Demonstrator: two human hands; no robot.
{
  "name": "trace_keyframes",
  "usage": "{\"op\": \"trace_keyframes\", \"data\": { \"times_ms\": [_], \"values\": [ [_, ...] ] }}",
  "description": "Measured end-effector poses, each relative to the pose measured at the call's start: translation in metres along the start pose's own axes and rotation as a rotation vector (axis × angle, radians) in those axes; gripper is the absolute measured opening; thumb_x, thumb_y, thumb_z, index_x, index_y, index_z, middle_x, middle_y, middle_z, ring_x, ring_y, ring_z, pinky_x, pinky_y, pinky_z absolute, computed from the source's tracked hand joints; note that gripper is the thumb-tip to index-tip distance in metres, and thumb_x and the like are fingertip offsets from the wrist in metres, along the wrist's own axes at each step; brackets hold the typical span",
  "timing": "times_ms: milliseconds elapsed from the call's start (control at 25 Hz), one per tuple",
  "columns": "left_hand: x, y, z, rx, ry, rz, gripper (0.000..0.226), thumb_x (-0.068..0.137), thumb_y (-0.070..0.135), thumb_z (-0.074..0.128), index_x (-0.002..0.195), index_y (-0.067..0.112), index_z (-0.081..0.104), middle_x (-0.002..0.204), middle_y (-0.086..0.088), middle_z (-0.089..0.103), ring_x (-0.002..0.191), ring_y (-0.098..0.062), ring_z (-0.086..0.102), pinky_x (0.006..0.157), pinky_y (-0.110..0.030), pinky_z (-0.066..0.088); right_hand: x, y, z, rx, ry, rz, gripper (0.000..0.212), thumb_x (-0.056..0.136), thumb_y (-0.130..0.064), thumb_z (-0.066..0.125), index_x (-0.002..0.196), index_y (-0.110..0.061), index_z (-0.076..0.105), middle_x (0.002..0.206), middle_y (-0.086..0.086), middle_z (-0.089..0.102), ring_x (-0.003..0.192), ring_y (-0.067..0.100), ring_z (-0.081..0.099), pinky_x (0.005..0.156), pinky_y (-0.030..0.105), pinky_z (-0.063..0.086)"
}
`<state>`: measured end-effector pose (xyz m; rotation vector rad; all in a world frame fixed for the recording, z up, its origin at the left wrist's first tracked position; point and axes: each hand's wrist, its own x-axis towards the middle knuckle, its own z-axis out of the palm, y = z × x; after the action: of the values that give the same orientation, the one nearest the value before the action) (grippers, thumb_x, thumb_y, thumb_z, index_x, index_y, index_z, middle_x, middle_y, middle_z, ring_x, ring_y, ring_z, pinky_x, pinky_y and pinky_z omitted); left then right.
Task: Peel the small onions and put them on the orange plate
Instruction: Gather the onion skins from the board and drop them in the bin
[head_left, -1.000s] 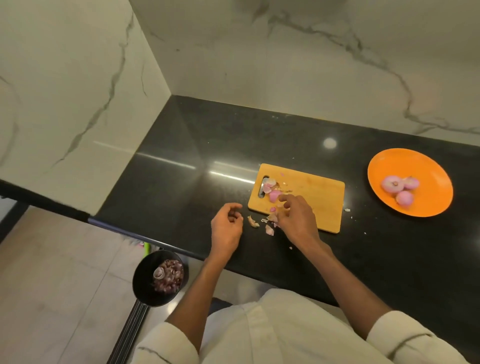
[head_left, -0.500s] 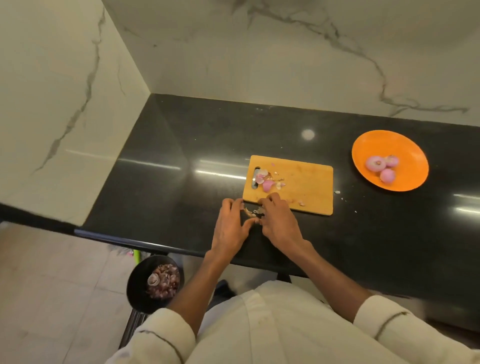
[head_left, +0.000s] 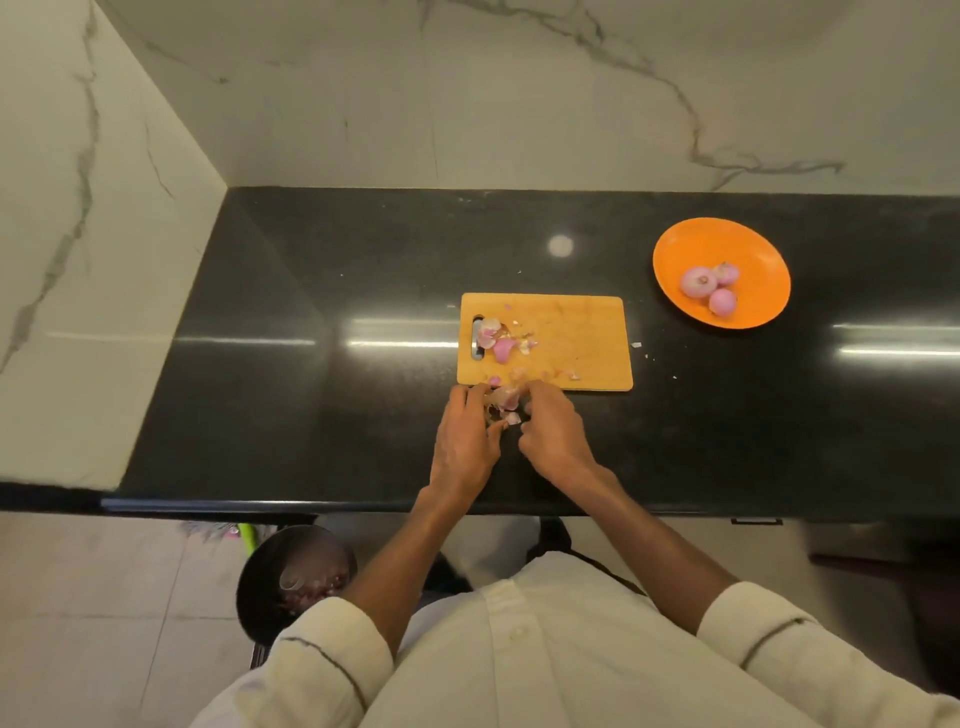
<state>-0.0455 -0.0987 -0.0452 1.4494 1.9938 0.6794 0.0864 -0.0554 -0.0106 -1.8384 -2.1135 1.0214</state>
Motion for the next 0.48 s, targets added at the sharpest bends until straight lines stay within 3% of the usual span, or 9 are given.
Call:
{"op": "trace_keyframes", "data": {
  "times_ms": [120, 200, 280, 400, 480],
  "values": [
    [-0.001, 0.002, -0.004, -0.003, 0.012, 0.000, 0.038, 0.103, 0.021, 0.070, 0.139, 0.016, 0.057, 0.137, -0.005, 0.052, 0.115, -0.019, 0.061, 0.095, -0.032, 0.053, 0.016, 0.006, -0.020, 0.108, 0.264, -0.069, 0.036, 0.097, 0.003, 0.065, 0.124, -0.019, 0.070, 0.120, 0.000, 0.062, 0.104, 0.015, 0.064, 0.088, 0.028, 0.056],
    [0.002, 0.003, -0.007, -0.005, 0.074, 0.024, 0.032, 0.106, 0.024, 0.065, 0.136, 0.016, 0.058, 0.131, -0.003, 0.052, 0.110, -0.018, 0.060, 0.093, -0.035, 0.056, 0.032, 0.007, -0.030, 0.096, 0.302, -0.142, 0.036, 0.099, 0.002, 0.062, 0.127, -0.019, 0.071, 0.125, 0.000, 0.063, 0.112, 0.015, 0.062, 0.092, 0.024, 0.052],
    [0.011, 0.004, -0.012, -0.014, 0.133, 0.027, 0.034, 0.106, 0.023, 0.065, 0.138, 0.015, 0.058, 0.126, -0.002, 0.052, 0.107, -0.017, 0.058, 0.091, -0.037, 0.057, 0.056, -0.003, -0.032, 0.033, 0.224, -0.222, 0.042, 0.099, 0.000, 0.061, 0.136, -0.018, 0.067, 0.137, 0.001, 0.060, 0.125, 0.020, 0.057, 0.098, 0.025, 0.044],
    [0.027, 0.010, -0.020, 0.013, 0.134, -0.018, 0.048, 0.104, 0.029, 0.069, 0.145, 0.011, 0.053, 0.128, -0.005, 0.049, 0.109, -0.018, 0.057, 0.091, -0.035, 0.054, 0.092, -0.024, -0.026, -0.077, 0.065, -0.338, 0.049, 0.100, -0.005, 0.061, 0.148, -0.020, 0.059, 0.156, 0.001, 0.051, 0.143, 0.023, 0.045, 0.113, 0.036, 0.041],
    [0.032, 0.012, -0.021, 0.058, 0.122, -0.037, 0.054, 0.104, 0.033, 0.069, 0.148, 0.009, 0.050, 0.132, -0.008, 0.049, 0.115, -0.022, 0.056, 0.095, -0.037, 0.054, 0.109, -0.029, -0.020, -0.198, -0.032, -0.424, 0.049, 0.101, -0.004, 0.057, 0.149, -0.016, 0.057, 0.158, 0.004, 0.051, 0.146, 0.026, 0.043, 0.118, 0.039, 0.038]
  ]
}}
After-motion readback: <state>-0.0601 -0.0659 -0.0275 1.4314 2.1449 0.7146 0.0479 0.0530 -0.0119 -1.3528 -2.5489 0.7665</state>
